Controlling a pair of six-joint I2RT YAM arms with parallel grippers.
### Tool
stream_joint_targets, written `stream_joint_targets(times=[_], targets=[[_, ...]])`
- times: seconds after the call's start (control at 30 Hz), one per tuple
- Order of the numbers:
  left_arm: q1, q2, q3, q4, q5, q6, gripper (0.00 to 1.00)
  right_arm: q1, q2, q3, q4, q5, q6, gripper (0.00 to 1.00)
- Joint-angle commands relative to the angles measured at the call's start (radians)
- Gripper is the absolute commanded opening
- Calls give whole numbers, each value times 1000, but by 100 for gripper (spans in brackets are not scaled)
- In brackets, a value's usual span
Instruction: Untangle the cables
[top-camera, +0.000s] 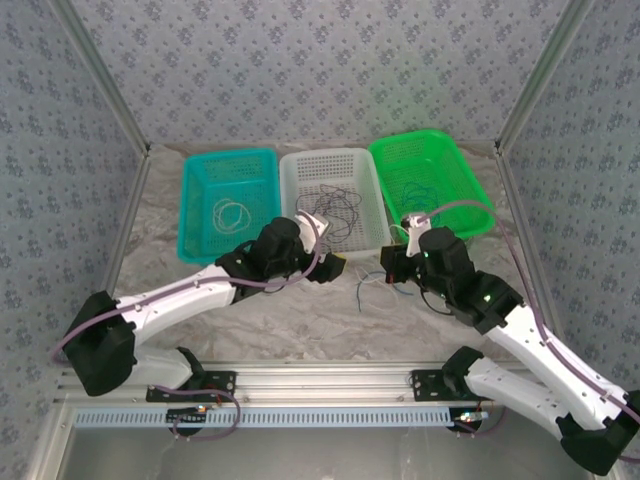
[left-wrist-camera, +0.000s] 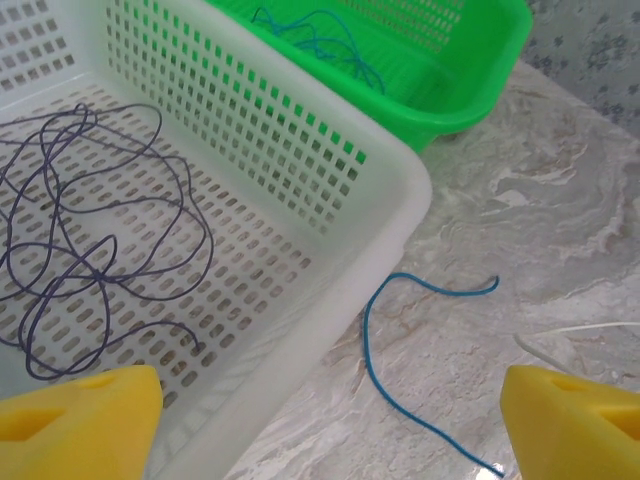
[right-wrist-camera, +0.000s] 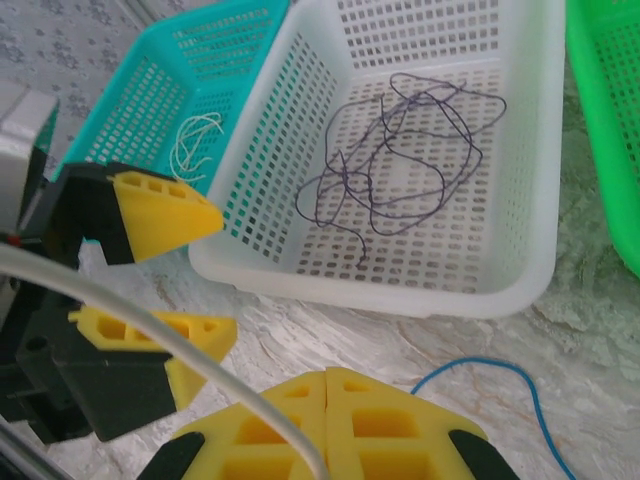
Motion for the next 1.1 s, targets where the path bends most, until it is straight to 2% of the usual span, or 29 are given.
stream_joint_targets(times=[0.0, 0.33, 0.57, 0.73, 1.07], targets=[[-17, -45, -32, 83, 14, 1, 88, -4, 12, 74, -26, -18, -38, 5], [-18, -159, -177, 174, -27, -56, 89, -15, 23, 118, 26, -17, 9, 5], [-18, -201, -254, 299, 25, -98, 90, -27, 26, 129, 98, -52, 54, 4], [-24, -166, -279, 387, 120, -143, 90, -32, 38, 136, 140, -79, 68, 4], [-54, -92, -273, 492, 125, -164, 89, -35, 60, 132, 227, -121, 121, 3]])
